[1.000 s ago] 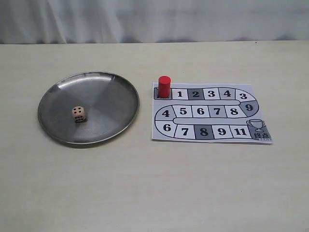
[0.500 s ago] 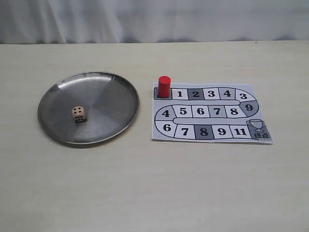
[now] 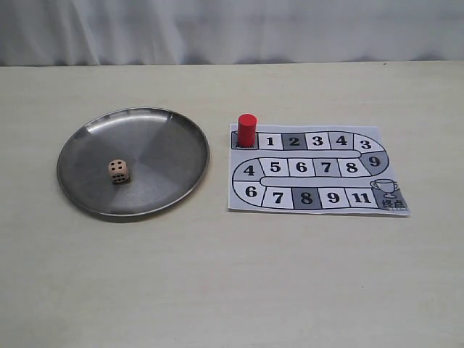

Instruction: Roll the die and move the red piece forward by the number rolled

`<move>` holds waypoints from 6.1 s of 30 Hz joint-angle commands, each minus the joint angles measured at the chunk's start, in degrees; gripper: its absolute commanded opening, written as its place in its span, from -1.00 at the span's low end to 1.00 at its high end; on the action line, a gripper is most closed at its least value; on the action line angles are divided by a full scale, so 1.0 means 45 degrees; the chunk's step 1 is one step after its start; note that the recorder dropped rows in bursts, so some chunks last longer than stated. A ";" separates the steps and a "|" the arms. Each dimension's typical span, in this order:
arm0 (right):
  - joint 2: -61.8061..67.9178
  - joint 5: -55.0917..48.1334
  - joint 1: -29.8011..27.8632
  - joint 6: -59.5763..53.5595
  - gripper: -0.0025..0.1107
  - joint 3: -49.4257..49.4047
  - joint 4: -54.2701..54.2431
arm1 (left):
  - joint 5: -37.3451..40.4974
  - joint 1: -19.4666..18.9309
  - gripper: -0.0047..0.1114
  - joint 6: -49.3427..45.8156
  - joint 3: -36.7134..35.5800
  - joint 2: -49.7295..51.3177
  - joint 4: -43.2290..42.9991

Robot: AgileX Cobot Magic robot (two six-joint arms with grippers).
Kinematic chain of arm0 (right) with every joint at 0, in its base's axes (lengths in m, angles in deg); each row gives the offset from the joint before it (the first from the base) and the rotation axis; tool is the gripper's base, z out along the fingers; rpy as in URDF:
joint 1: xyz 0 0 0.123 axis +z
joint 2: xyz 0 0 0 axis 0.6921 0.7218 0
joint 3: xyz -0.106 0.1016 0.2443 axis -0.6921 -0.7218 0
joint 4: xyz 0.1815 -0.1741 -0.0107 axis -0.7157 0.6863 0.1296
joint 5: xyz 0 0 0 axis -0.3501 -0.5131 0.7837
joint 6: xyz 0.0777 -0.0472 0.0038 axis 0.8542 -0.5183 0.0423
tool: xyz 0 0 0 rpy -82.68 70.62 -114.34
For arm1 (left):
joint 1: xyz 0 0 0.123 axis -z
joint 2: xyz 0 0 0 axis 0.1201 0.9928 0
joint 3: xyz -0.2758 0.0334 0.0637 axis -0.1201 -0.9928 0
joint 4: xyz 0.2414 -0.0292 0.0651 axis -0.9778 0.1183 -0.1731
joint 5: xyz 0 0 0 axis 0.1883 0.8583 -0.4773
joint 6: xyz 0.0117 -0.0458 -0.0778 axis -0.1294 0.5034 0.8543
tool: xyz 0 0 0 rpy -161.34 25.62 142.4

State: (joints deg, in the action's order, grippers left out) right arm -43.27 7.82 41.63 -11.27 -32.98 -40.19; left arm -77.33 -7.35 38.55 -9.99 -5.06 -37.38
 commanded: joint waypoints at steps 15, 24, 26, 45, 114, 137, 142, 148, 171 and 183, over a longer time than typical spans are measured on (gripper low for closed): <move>1.9795 -0.4266 0.6360 1.1070 -0.88 0.9038 1.1909 | -0.0122 0.0106 -0.92 0.0012 -0.0022 -0.0013 0.0026; 2.3391 -1.1878 0.9198 0.5199 -0.88 1.5484 0.7792 | -0.0122 0.0106 -0.92 0.0012 -0.0022 -0.0013 0.0026; 2.3932 -1.2735 0.9103 0.1439 -0.88 1.6932 0.4251 | -0.0122 0.0106 -0.92 0.0012 -0.0022 -0.0013 0.0026; 2.9395 -1.3232 0.9889 -0.8567 0.55 2.4315 -0.7480 | -0.0122 0.0106 -0.92 0.0012 -0.0022 -0.0013 0.0026; 2.4056 -1.1918 0.5654 -0.6348 0.42 1.6921 -0.3708 | -0.0122 0.0106 -0.92 0.0012 -0.0022 -0.0013 0.0026; 2.2372 -1.4354 0.5731 -0.6524 -0.88 1.6858 -0.4202 | -0.0122 0.0106 -0.92 0.0012 -0.0022 -0.0013 0.0026; 2.0582 -1.4108 0.6461 -0.6796 -0.88 1.5030 -0.4202 | -0.0122 0.0106 -0.92 0.0012 -0.0022 -0.0013 0.0026; 2.0096 -1.3007 0.8015 -0.7469 -0.88 1.2885 -0.4202 | -0.0122 0.0106 -0.92 0.0012 -0.0022 -0.0013 0.0026; 2.2416 -1.0862 1.0438 -0.8210 -0.88 1.1206 -0.4179 | -0.0122 0.0106 -0.92 0.0012 -0.0022 -0.0013 0.0026; 2.2517 -1.0779 1.0438 -0.8210 -0.88 1.1206 -0.4179 | -0.0122 0.0106 -0.92 0.0012 -0.0022 -0.0013 0.0026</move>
State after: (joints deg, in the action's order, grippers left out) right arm 58.02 -41.33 88.56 -47.80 17.67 -59.17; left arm -77.33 -7.35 38.55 -9.99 -5.06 -37.38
